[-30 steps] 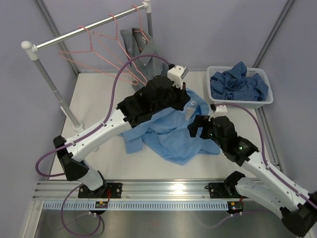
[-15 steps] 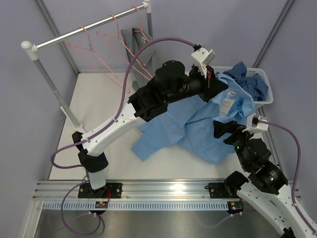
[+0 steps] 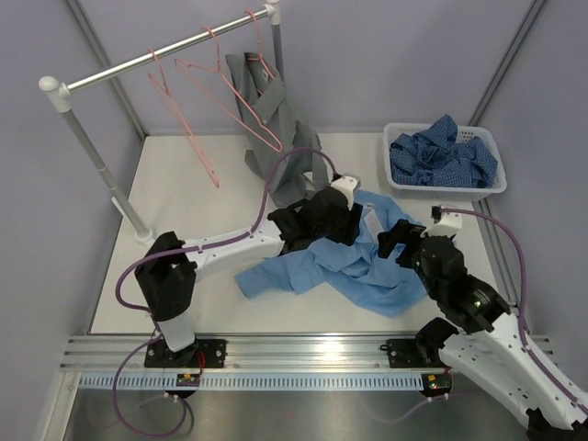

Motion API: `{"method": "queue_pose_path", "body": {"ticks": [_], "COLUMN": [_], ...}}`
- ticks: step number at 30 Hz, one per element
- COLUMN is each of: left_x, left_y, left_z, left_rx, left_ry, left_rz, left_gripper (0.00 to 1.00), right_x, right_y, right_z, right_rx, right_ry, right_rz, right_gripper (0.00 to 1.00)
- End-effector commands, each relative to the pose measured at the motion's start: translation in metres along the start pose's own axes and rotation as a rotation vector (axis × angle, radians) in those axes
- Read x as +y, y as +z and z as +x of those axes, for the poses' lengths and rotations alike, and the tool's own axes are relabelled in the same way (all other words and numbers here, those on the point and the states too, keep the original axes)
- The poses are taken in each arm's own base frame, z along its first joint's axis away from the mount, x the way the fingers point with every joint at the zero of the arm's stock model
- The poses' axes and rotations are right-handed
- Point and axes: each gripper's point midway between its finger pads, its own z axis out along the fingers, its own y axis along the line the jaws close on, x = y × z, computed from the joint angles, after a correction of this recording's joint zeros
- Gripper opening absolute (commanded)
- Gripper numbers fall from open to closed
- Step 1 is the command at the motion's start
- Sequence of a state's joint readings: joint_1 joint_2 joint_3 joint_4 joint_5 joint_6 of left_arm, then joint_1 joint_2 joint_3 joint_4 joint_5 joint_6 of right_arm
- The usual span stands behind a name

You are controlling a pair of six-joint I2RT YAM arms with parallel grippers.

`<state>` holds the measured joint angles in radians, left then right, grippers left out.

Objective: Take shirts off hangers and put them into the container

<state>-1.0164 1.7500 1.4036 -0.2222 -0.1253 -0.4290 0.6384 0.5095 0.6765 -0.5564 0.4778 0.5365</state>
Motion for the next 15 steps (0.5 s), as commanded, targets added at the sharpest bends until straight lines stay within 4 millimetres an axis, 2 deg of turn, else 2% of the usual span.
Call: {"method": "queue_pose_path", "body": {"ticks": [1,2,3,5,6,7,8,9,10,11,12,15], "left_x": [0.007,0.009,0.013,0.021,0.028,0.030,0.038,0.044,0.046,0.051,0.052,0.057], "left_y": [-0.042,-0.047,-0.060,-0.076,-0.085,-0.100,-0.108,-0.115,-0.130,-0.136,-0.143,-0.168], "left_z": [-0.059,-0.062,-0.074,-0.087,-0.095,-0.109,-0.111,-0.115,-0.122,-0.120,-0.120,-0.114], "left_rx": [-0.215,-0.225,-0.261,-0.291,-0.314,-0.347,-0.344,-0.360,-0.385,-0.381,-0.389,-0.401], "left_ry": [-0.100,-0.091,-0.086,-0.051,-0.042,-0.029,-0.021,-0.016,-0.001,0.007,0.012,0.014], "left_rz": [-0.031,-0.039,-0.060,-0.100,-0.139,-0.154,-0.182,-0.210,-0.218,-0.232,-0.235,-0.228], "left_gripper": [0.62,0.70,0.84,0.94,0.98,0.99,0.99,0.99,0.99,0.99,0.99,0.99], "right_x": [0.011,0.011,0.013,0.014,0.013,0.012,0.014,0.013,0.015,0.019,0.023,0.030], "right_y": [0.008,0.012,0.017,0.022,0.028,0.032,0.035,0.043,0.046,0.051,0.059,0.081], "right_z": [0.021,0.028,0.037,0.045,0.055,0.059,0.060,0.071,0.074,0.074,0.085,0.096], "right_rx": [0.108,0.132,0.169,0.208,0.248,0.269,0.283,0.323,0.340,0.350,0.388,0.403], "right_ry": [0.040,0.043,0.049,0.065,0.077,0.080,0.089,0.098,0.109,0.128,0.141,0.166], "right_rz": [-0.010,-0.004,0.003,0.029,0.064,0.085,0.102,0.142,0.158,0.167,0.184,0.204], "right_gripper": [1.00,0.99,0.99,0.99,0.99,0.99,0.99,1.00,1.00,0.99,0.99,0.99]}}
